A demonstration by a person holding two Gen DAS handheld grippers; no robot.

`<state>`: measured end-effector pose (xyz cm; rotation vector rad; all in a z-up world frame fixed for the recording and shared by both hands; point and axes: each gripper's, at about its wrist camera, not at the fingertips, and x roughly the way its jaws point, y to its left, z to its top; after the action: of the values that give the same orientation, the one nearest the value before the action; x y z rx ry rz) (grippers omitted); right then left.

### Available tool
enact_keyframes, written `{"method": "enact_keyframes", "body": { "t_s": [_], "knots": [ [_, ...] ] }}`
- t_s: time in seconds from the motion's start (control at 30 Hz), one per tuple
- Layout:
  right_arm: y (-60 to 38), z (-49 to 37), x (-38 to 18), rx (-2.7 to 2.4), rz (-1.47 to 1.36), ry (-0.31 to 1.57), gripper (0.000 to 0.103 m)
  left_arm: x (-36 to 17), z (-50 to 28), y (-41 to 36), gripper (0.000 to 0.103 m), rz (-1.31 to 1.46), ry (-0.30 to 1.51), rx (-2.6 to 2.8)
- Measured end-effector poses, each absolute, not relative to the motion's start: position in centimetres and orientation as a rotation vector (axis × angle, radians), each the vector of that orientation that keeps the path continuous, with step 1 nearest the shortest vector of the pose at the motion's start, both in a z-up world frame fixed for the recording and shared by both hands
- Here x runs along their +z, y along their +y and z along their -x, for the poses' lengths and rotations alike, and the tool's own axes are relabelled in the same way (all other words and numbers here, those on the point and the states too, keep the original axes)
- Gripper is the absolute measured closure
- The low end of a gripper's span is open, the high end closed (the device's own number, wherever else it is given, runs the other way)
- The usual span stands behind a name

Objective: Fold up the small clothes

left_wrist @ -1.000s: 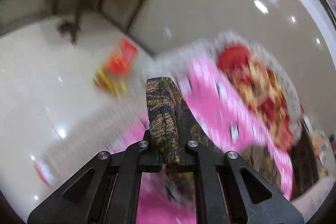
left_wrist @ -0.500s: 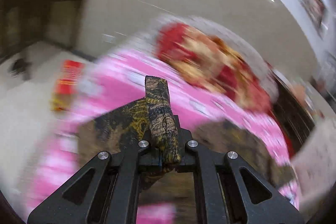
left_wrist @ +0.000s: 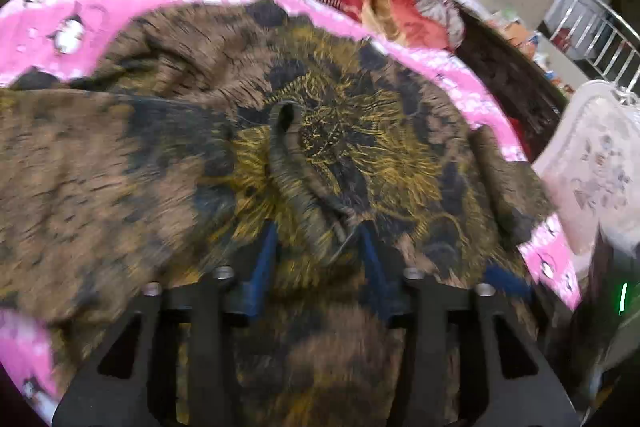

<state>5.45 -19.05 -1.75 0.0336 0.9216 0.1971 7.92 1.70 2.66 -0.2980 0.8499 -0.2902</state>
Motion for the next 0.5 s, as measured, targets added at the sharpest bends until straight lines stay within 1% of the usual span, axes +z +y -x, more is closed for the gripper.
{"method": "enact_keyframes", "body": {
  "t_s": [0.13,0.17,0.2,0.23,0.3,0.33,0.4,0.5],
  "knots": [
    [-19.0,-6.7,2.7,0.299,-0.129,0.799,0.002,2.2,-4.1,4.1,0.053,0.198,0.795,-0.186],
    [-17.9,-7.4,3.4,0.38,-0.124,0.799,0.002,1.2,-3.9,4.3,0.053,0.183,0.805,-0.157],
    [-16.5,-8.2,3.7,0.472,-0.111,0.81,0.005,0.1,-3.5,4.7,0.053,0.183,0.829,-0.135],
    [-15.5,-8.8,3.8,0.525,-0.106,0.817,0.013,-0.6,-3.4,5.1,0.053,0.211,0.847,-0.138],
    [-13.4,-9.8,3.4,0.608,-0.09,0.822,0.027,-0.1,-3.0,5.1,0.052,0.244,0.793,-0.108],
    [-12.4,-10.5,3.0,0.65,-0.081,0.843,0.034,-0.2,-3.2,5.4,0.052,0.254,0.806,-0.077],
    [-10.6,-11.5,2.2,0.704,-0.049,0.866,0.044,-0.3,-3.6,5.5,0.052,0.283,0.809,-0.069],
    [-8.3,-12.5,0.3,0.722,0.035,0.928,0.044,-0.3,-3.8,5.1,0.052,0.274,0.807,-0.051]
  ]
}}
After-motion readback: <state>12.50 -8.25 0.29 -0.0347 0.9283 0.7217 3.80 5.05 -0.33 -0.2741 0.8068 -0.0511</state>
